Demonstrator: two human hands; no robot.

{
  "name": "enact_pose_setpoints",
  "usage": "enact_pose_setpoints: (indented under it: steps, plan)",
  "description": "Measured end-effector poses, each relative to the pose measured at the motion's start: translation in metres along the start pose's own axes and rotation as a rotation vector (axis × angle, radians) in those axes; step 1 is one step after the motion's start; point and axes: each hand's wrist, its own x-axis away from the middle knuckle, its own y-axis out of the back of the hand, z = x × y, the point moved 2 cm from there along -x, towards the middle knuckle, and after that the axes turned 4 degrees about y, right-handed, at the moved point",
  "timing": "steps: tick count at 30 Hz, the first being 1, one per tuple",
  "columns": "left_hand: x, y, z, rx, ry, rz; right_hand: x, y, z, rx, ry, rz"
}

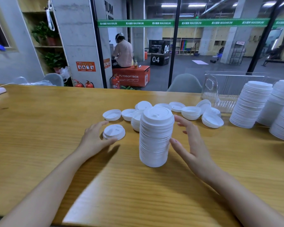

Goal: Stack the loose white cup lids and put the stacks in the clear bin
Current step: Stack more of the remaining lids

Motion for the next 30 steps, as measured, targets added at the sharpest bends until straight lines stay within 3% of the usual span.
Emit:
enact_pose_setpoints:
  steps: [6, 10, 13, 17, 22, 30]
  plan:
    - [-0.005, -0.004, 0.002, -0.079, -0.022, 0.027, 0.0, 0.0, 0.0, 0.004, 0.0, 0.002]
    - [0.004, 0.004, -0.012, 0.132, -0.032, -0.07, 0.0, 0.001, 0.0, 0.0, 0.003, -0.003]
    - [0.016, 0.015, -0.037, 0.309, -0.137, -0.119, 0.0, 0.001, 0.0, 0.001, 0.008, -0.004]
    - [0.041, 0.03, -0.087, 0.464, -0.337, -0.026, 0.0, 0.001, 0.0, 0.015, 0.016, -0.01]
    - [0.061, 0.025, -0.125, 0.415, -0.472, 0.11, 0.0, 0.001, -0.001, 0.023, 0.026, -0.015]
    - [0.055, 0.016, -0.133, 0.328, -0.496, 0.095, 0.0, 0.002, -0.001, 0.022, 0.014, -0.004]
